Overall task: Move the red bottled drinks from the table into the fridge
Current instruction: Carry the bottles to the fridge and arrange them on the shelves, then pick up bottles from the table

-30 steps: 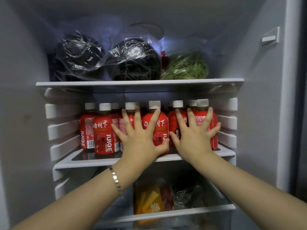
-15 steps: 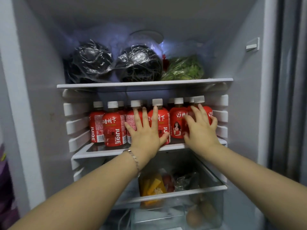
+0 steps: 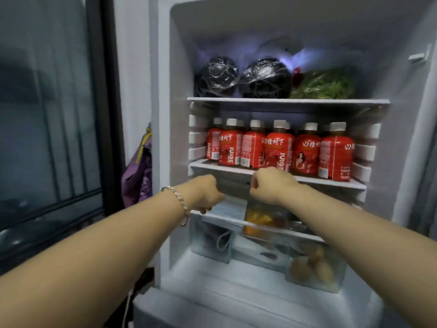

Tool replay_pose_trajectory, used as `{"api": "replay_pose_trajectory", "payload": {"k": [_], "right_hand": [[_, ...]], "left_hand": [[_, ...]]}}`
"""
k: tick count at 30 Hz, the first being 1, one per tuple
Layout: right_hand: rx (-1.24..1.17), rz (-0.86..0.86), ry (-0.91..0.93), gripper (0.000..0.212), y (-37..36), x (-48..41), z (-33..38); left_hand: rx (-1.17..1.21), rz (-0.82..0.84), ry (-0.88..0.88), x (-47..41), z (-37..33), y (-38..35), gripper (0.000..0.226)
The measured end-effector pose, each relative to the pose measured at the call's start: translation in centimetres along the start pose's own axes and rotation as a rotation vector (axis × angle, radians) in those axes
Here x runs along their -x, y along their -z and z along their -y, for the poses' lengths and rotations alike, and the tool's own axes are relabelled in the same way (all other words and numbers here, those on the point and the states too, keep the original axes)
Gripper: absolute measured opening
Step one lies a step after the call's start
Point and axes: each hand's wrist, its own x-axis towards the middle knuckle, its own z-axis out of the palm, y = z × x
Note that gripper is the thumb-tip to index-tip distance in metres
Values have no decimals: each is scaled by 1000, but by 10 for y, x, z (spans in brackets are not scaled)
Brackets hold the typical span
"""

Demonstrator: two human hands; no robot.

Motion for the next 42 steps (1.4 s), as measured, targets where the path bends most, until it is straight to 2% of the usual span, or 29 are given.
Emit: {"api": "replay_pose_trajectory", "payload": {"k": [3,4,5,7,12,16,19,20,25,32,35,42], "right_hand": [[-19,141,231,24,-13,22,57],[-12,172,258,24,-15,25,63],[-4,212,370,24,-21,36,89],[-10,248,500,25,-27,53,124],[-22,408,912,25,-31,160,256],[-56,412,1201,20,-26,268,347],[-55,406,1433,23,-16,378,412],[-63,399,1461,23,-15,388,415],[-113,459,1810,26,18,599,481],[-174,509,2126,21,56,868,516],[-152,468,2270,23,71,965,518],[-70,449,2595,22,99,1159,516]], "left_hand": [[26,-11,206,72,45,-7,24],[4,-4,224,81,48,-8,24],[-15,-25,312,108,67,-9,24],[-8,-37,433,148,89,-7,26],[-25,-163,815,330,144,-1,29],[-52,-278,1077,474,160,-5,21],[-121,-335,1313,602,161,-12,26],[-124,-348,1338,610,159,-12,28],[-116,-409,1625,828,112,-26,26],[-24,-533,1986,1079,13,-68,19],[23,-586,2130,1159,-31,-86,27],[123,-714,2439,1309,-122,-127,28]]}}
